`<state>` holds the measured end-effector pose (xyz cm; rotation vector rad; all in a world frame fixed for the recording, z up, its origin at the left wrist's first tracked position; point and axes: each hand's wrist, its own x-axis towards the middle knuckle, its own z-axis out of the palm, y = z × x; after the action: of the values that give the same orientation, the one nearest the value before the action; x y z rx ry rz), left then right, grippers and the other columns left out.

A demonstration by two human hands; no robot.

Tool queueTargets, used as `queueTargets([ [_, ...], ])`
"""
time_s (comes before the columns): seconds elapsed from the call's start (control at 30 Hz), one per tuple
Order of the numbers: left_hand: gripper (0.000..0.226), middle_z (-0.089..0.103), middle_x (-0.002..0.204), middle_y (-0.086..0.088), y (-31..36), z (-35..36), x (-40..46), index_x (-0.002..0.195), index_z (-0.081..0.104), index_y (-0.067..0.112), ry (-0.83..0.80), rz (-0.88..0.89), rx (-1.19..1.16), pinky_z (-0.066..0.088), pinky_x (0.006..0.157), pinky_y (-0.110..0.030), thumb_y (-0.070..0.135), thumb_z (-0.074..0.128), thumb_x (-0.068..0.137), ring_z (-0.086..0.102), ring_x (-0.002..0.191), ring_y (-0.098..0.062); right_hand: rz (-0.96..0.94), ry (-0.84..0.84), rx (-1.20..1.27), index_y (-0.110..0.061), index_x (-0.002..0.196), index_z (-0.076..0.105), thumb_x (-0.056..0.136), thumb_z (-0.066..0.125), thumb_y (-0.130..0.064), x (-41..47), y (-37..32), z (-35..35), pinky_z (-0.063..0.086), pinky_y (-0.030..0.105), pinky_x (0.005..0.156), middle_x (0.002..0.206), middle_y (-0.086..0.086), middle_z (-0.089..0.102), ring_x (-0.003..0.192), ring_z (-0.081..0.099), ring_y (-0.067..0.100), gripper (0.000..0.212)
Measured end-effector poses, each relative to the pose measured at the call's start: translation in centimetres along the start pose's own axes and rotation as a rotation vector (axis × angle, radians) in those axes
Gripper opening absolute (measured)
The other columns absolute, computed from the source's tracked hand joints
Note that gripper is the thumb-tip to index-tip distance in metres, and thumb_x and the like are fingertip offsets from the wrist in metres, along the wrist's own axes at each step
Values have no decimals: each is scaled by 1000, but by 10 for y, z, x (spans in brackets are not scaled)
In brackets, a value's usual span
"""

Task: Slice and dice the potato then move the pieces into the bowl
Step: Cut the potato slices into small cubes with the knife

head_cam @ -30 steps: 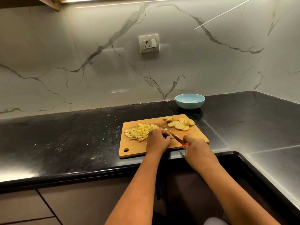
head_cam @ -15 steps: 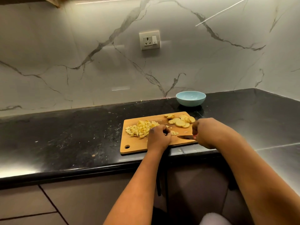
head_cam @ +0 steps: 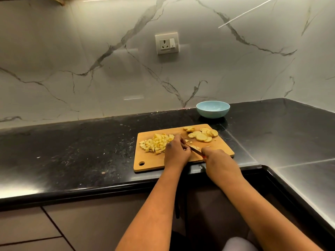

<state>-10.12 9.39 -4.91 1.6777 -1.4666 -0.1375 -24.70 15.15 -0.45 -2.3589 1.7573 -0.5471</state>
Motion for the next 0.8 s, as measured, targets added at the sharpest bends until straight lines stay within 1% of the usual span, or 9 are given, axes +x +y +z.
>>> queueTargets([
  [0.1,15,68,85,-1,0,1,0,95,60,17,-2,4,-4,56,72,-26,13,67,83,65,80,-14,50,-131,-42,-23,111,58,90,52,-4,7,-5,-17,54,34,75,95,2,55,83,56,20,29],
  [0.2,13,66,84,0,1,-1,-3,98,59,16,-2,20,7,51,66,-20,14,64,86,63,79,-13,100,-221,-109,-24,110,61,88,61,-7,10,5,-44,55,36,85,106,3,60,92,58,21,28],
  [0.3,14,64,87,-2,0,0,-4,101,58,15,-2,45,32,51,68,-22,13,59,87,62,82,-16,90,-235,-29,-27,110,62,94,61,-23,5,23,-62,46,26,78,104,-3,53,91,54,15,17],
  [0.37,14,63,90,-2,1,-1,-4,100,59,15,16,71,44,54,75,-27,13,57,87,60,87,-17,92,-135,118,-25,110,62,94,60,-28,8,31,-67,44,26,74,104,-2,53,90,54,15,16],
  [0.43,20,62,99,-1,3,-1,-5,104,61,16,16,99,48,50,86,-29,15,57,85,54,96,-16,106,-70,283,-23,107,62,94,61,-28,15,36,-67,44,23,64,96,1,60,79,56,14,14],
  [0.53,41,61,117,2,8,-1,-6,120,60,20,-12,140,128,42,93,-29,33,60,82,47,110,-17,139,-145,391,-20,103,61,95,61,-26,27,36,-66,39,20,50,77,3,57,60,50,10,10],
  [0.63,65,55,131,0,14,4,-5,131,53,21,-95,133,264,43,95,-36,58,64,79,44,120,-22,194,-261,489,-14,103,62,95,61,-22,42,36,-71,40,21,47,74,7,59,55,46,11,11],
  [0.73,81,51,126,-3,21,9,-7,130,45,21,-9,93,328,44,88,-35,67,71,70,46,112,-22,246,-369,553,-10,105,62,98,55,-15,55,37,-76,37,19,43,70,8,58,48,42,9,12],
  [0.8,72,53,113,-6,23,11,-7,121,52,19,123,223,428,46,76,-32,64,75,69,50,98,-22,267,-446,582,-9,107,63,99,53,-13,62,38,-79,37,18,43,68,9,58,46,42,9,13],
])
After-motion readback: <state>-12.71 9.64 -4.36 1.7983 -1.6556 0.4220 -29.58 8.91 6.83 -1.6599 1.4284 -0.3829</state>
